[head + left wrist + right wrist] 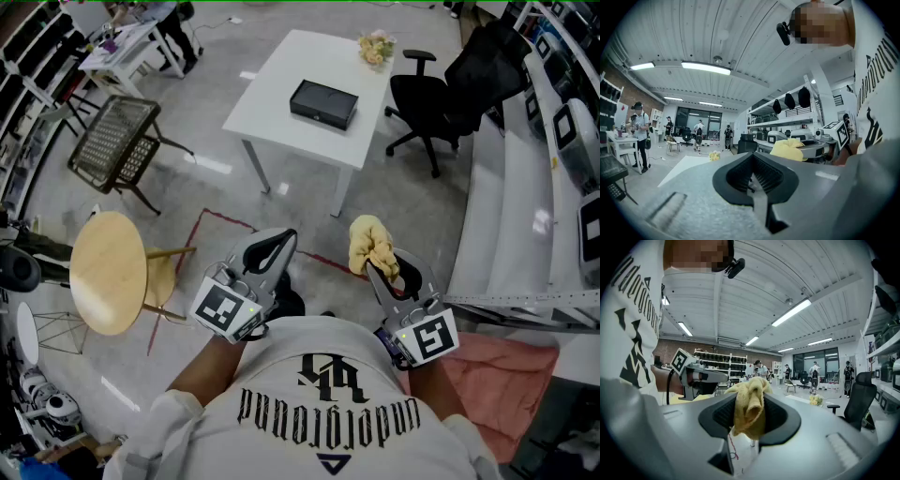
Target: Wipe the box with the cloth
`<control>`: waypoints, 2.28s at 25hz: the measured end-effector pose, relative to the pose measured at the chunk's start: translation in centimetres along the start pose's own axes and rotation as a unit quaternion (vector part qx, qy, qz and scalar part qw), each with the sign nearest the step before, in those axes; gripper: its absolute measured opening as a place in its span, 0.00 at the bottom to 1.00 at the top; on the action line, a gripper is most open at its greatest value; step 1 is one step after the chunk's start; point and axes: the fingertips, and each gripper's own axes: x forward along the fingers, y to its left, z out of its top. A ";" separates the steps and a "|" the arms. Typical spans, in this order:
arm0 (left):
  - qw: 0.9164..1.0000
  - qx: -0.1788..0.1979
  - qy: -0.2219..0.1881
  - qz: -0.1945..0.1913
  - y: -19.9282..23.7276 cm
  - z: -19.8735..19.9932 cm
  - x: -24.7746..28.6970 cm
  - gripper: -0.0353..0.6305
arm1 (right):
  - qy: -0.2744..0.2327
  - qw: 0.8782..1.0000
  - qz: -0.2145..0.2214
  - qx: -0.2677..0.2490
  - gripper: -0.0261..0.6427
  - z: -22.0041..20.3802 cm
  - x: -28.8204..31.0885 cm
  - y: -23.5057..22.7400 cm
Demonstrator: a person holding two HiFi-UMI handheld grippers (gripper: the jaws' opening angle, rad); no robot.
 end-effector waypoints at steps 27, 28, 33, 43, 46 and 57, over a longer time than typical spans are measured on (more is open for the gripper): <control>1.000 -0.021 -0.005 -0.001 16.0 -0.1 1.3 0.06 | 0.010 1.000 -0.003 0.008 0.22 0.9 15.8 -1.9; 1.000 -0.020 -0.005 -0.003 17.1 0.3 1.2 0.06 | 0.011 1.000 -0.006 0.011 0.22 1.2 16.9 -2.0; 1.000 -0.017 0.000 -0.020 22.1 1.4 1.1 0.06 | 0.013 1.000 -0.014 0.017 0.22 2.5 22.1 -1.9; 0.999 -0.034 0.016 -0.031 27.4 0.5 4.2 0.06 | 0.028 0.998 -0.020 0.043 0.22 1.3 27.4 -4.4; 0.999 -0.038 0.022 -0.028 28.3 0.2 5.5 0.06 | 0.030 0.998 -0.017 0.049 0.22 0.8 28.6 -5.9; 0.998 -0.049 0.044 -0.018 31.3 -1.3 14.8 0.06 | 0.034 0.998 -0.011 0.059 0.22 -1.3 31.5 -16.1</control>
